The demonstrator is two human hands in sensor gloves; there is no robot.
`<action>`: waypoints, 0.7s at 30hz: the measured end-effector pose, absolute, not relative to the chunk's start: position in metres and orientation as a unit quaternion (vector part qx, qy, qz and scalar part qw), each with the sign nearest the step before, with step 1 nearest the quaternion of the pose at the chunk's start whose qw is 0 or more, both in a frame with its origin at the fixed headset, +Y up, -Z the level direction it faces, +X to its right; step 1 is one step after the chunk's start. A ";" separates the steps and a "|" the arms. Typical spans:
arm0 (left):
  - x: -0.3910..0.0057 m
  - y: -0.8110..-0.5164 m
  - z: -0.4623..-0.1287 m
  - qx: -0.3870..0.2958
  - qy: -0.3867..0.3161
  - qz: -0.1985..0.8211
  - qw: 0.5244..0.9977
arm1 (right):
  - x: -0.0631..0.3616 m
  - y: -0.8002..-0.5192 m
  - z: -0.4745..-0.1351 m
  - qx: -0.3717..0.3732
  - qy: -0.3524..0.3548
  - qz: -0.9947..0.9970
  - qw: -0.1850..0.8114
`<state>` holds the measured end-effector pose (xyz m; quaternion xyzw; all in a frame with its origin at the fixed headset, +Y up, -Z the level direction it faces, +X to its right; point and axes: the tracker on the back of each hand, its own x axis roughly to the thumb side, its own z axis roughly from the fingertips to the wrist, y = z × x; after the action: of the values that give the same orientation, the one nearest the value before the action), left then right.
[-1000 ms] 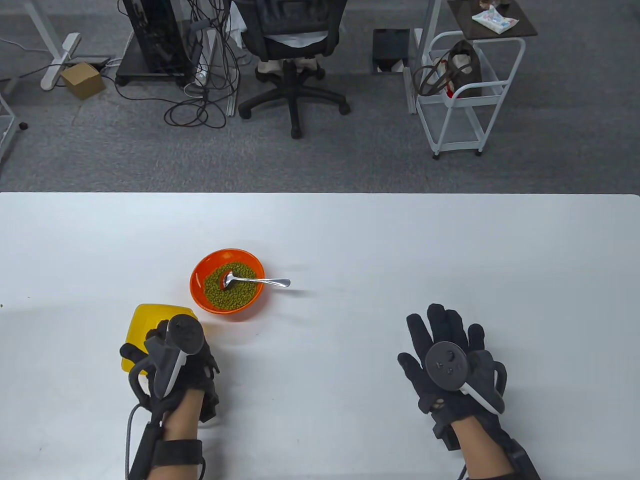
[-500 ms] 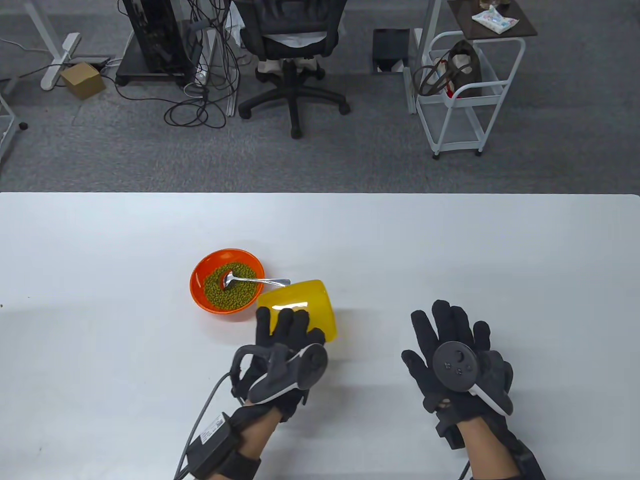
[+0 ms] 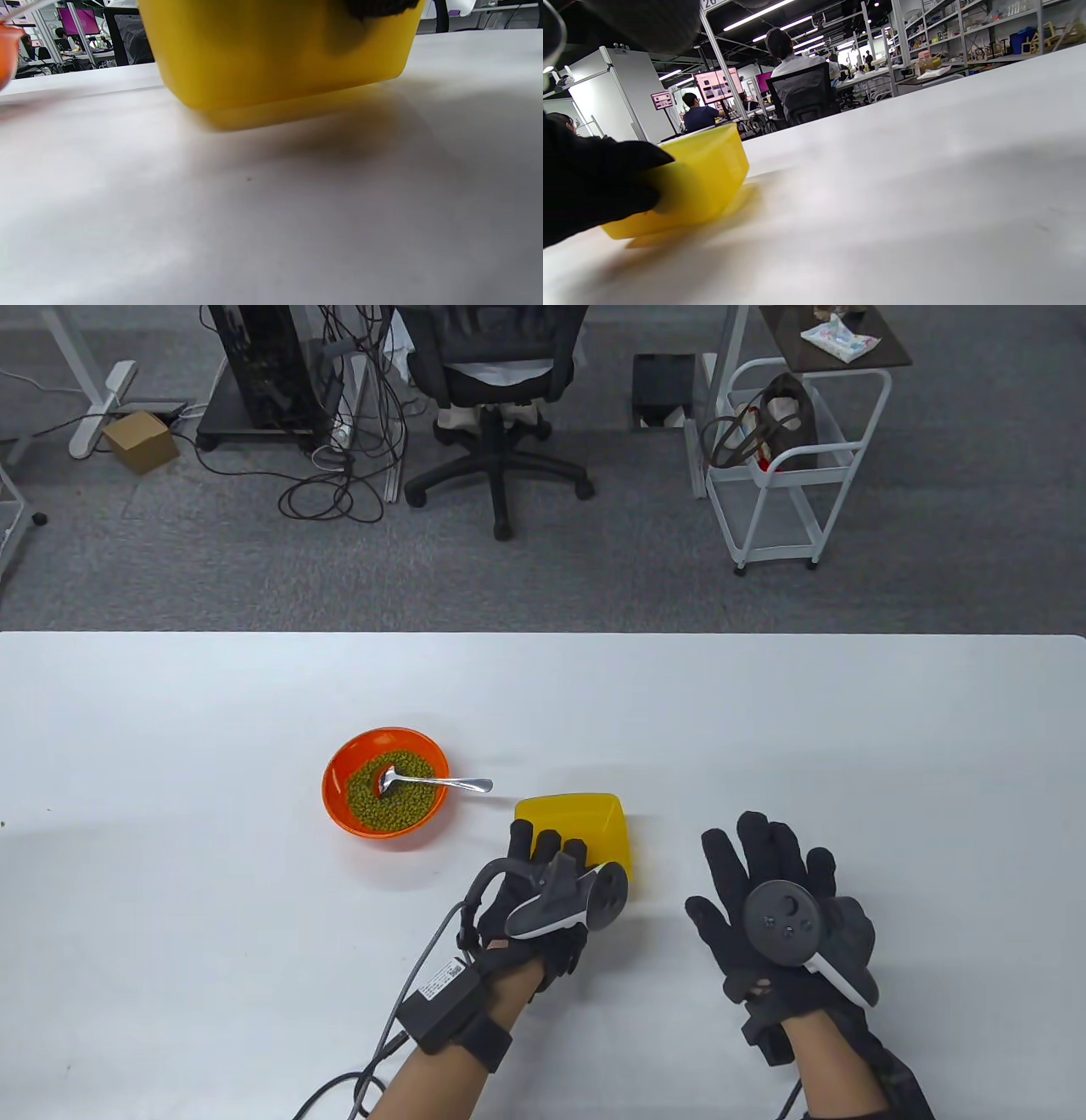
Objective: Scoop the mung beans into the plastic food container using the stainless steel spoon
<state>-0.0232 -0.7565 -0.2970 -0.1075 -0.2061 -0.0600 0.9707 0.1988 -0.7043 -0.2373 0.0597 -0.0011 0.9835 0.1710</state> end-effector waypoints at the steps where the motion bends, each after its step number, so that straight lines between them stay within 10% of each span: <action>1: -0.024 -0.758 -0.298 -0.107 -0.206 -0.058 0.971 | 0.199 -0.704 -0.237 0.059 0.000 0.984 0.171; 14: -0.033 -0.762 -0.306 -0.186 -0.209 -0.023 0.960 | 0.198 -0.706 -0.238 0.059 0.008 0.984 0.166; 21: -0.067 -0.698 -0.317 -0.086 -0.191 0.105 0.972 | 0.199 -0.706 -0.238 0.056 0.007 0.983 0.175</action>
<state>-0.0669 -0.6978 -0.3171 -0.0862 -0.1913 0.1054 0.9720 0.1993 -0.7056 -0.2380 0.0561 0.0075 0.9830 0.1749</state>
